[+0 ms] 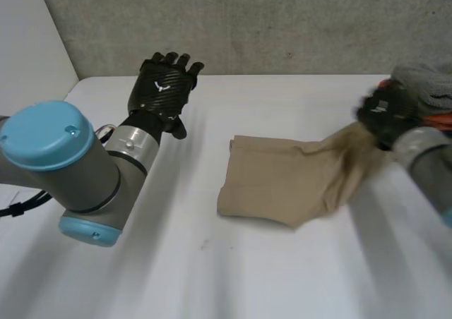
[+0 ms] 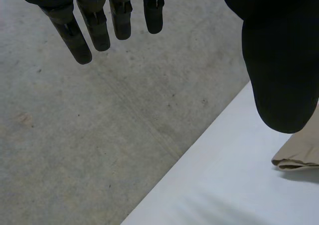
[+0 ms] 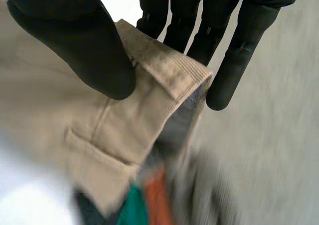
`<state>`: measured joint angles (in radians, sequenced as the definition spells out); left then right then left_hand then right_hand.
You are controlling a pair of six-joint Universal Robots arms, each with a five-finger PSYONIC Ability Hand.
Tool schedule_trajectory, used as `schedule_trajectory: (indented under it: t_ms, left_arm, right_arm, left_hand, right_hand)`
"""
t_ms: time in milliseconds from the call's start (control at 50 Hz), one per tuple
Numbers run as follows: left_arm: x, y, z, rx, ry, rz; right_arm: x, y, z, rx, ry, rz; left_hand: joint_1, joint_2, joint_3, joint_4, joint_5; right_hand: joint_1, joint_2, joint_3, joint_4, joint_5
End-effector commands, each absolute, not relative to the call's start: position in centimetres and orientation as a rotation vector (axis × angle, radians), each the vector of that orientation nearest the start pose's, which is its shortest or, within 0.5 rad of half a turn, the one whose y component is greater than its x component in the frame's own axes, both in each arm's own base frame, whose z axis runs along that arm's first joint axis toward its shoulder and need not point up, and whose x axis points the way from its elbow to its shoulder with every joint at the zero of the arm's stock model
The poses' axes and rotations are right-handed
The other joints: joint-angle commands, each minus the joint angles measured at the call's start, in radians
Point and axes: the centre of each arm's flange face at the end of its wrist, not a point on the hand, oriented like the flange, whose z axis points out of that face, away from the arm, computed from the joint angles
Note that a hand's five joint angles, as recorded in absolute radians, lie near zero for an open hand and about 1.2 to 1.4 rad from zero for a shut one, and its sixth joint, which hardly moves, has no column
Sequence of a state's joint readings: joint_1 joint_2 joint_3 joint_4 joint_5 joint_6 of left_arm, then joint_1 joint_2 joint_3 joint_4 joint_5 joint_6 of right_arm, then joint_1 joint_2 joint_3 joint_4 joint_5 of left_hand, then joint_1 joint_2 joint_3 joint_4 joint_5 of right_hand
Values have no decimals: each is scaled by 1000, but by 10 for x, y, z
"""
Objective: Fold the laundry.
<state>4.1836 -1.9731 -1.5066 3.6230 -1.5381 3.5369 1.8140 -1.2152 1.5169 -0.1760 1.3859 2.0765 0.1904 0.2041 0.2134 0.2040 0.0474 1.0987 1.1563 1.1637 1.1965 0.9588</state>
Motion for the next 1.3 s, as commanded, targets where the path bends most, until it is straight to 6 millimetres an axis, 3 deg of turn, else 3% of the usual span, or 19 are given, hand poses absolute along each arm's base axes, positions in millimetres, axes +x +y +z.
schedule_trajectory:
  t_ms: [20,80,120,140,160,240,280,360,400,440,480,500,560,720,860,980,1100,1220,1300]
  left_arm:
    - [-313,-273,237,958,1936,-2480]
    - [-313,-273,236,959,1937,-2479]
    - [-313,-273,237,957,1934,-2482]
    - [-313,-273,238,956,1931,-2485]
    - [-314,-274,239,951,1924,-2495]
    - [-316,-280,251,924,1877,-2544]
    - [-318,-281,257,916,1854,-2566]
    - [-326,-286,268,909,1808,-2615]
    - [-335,-288,266,924,1811,-2629]
    - [-347,-286,265,947,1817,-2652]
    - [-367,-278,262,993,1837,-2693]
    - [-378,-274,256,1034,1879,-2686]
    - [-393,-268,239,1118,2000,-2607]
    - [-413,-255,188,1256,2337,-2294]
    - [-404,-249,152,1221,2452,-2020]
    - [-392,-250,137,1211,2472,-1853]
    - [-386,-252,134,1283,2420,-1782]
    - [-390,-246,137,1329,2408,-1793]
    - [-397,-240,170,1358,2368,-1931]
  right_arm:
    - [328,-253,188,-2001,1288,-2126]
    - [350,-225,163,-2076,1110,-1992]
    - [356,-218,155,-2103,1068,-1965]
    - [357,-217,153,-2115,1061,-1963]
    - [358,-216,152,-2127,1044,-1967]
    - [358,-219,158,-2091,1101,-1993]
    - [355,-223,162,-2037,1179,-1989]
    - [339,-237,204,-1635,1440,-2006]
    - [327,-247,227,-1339,1559,-1970]
    - [315,-261,236,-1115,1661,-1913]
    - [302,-271,238,-1008,1743,-1885]
    - [286,-284,239,-928,1832,-1872]
    - [266,-301,236,-857,1979,-1844]
    - [265,-325,199,-877,2165,-1657]
    - [271,-333,153,-922,2241,-1440]
    - [270,-334,128,-1064,2288,-1412]
    - [267,-336,133,-1158,2308,-1477]
    - [269,-332,159,-1175,2268,-1562]
    - [266,-328,176,-1162,2241,-1635]
  left_hand:
    - [-16,-30,-39,-29,-47]
    - [-16,-30,-39,-29,-47]
    - [-16,-30,-39,-29,-47]
    - [-16,-30,-39,-29,-47]
    - [-16,-30,-39,-29,-47]
    - [-16,-30,-39,-29,-47]
    - [-16,-30,-39,-29,-47]
    - [-16,-30,-39,-29,-47]
    - [-16,-30,-39,-29,-47]
    - [-12,-26,-35,-26,-44]
    - [-12,-26,-35,-26,-44]
    - [-9,-23,-32,-23,-41]
    - [-9,-23,-32,-23,-41]
    - [-6,-20,-29,-20,-38]
    - [-3,-17,-26,-17,-35]
    - [8,-5,-15,-5,-23]
    - [23,9,0,9,-8]
    - [8,-5,-15,-5,-23]
    - [-12,-26,-35,-26,-44]
  right_hand:
    - [298,240,233,200,263]
    - [298,240,233,200,263]
    - [298,240,233,200,263]
    - [118,61,53,21,84]
    - [-218,-275,-283,-315,-252]
    - [-924,-982,-989,-1022,-959]
    - [-924,-982,-989,-1022,-959]
    - [-924,-982,-989,-1022,-959]
    - [-924,-982,-989,-1022,-959]
    - [-924,-982,-989,-1022,-959]
    - [-924,-982,-989,-1022,-959]
    - [-924,-982,-989,-1022,-959]
    - [-924,-982,-989,-1022,-959]
    - [-924,-982,-989,-1022,-959]
    - [-924,-982,-989,-1022,-959]
    - [-924,-982,-989,-1022,-959]
    - [-924,-982,-989,-1022,-959]
    - [-924,-982,-989,-1022,-959]
    - [-924,-982,-989,-1022,-959]
